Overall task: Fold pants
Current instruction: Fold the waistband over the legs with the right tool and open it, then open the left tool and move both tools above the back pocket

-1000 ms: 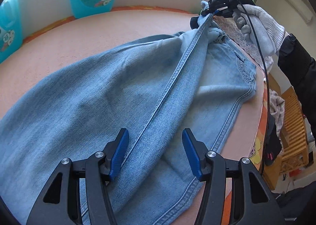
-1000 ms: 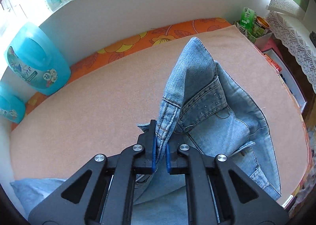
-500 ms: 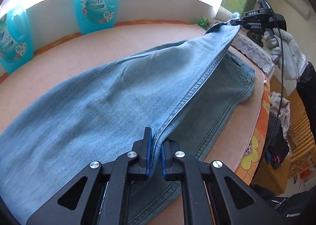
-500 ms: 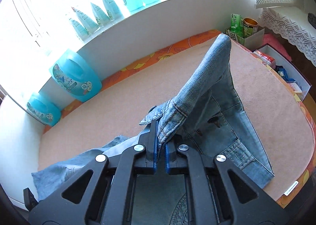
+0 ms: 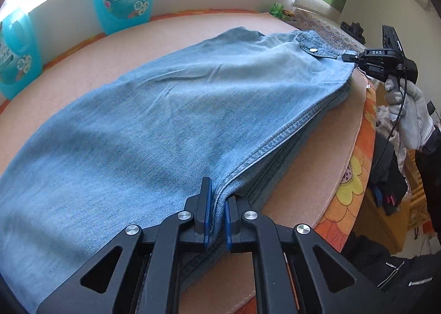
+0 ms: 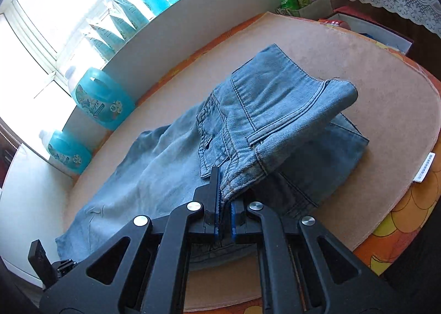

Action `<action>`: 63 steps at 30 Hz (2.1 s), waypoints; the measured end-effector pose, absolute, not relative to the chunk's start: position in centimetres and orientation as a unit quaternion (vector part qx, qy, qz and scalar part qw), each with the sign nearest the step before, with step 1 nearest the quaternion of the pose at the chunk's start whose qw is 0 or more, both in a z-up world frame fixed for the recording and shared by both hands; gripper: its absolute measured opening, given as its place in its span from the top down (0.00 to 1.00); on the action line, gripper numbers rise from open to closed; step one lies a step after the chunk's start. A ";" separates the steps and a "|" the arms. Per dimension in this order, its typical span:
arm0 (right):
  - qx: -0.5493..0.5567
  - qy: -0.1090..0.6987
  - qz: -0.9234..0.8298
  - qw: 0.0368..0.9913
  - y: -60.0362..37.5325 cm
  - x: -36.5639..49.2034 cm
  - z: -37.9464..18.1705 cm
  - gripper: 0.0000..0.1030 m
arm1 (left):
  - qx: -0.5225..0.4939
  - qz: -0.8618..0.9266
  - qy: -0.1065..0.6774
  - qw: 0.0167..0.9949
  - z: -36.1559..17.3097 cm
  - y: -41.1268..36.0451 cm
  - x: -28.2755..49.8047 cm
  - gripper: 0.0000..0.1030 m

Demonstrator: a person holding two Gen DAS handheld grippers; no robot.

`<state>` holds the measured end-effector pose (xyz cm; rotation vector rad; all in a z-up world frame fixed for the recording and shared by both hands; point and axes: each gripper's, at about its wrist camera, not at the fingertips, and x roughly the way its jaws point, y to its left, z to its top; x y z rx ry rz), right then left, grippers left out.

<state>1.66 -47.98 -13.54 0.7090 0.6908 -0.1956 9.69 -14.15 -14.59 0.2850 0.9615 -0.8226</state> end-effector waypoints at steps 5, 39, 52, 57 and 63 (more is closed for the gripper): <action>0.359 0.321 -0.086 0.872 -49.1 0.5 -14.3 0.70 | 0.136 -0.383 0.448 0.797 -14.6 -14.4 9.5 0.94; 0.365 0.309 -0.191 0.857 -53.4 0.5 -15.9 0.92 | 0.139 -0.390 0.444 0.795 -14.5 -14.3 9.1 0.94; 0.211 0.238 -0.262 0.911 -48.6 -0.5 -8.4 0.94 | 0.070 -0.397 0.460 0.791 -12.0 -10.6 8.6 0.77; 0.242 0.308 -0.252 0.885 -50.5 0.0 -12.2 0.91 | 0.065 -0.368 0.457 0.807 -12.0 -10.7 10.8 0.77; 0.213 0.325 -0.253 0.886 -50.5 -2.1 -11.2 0.83 | 0.070 -0.329 0.465 0.819 -13.4 -11.4 12.6 0.77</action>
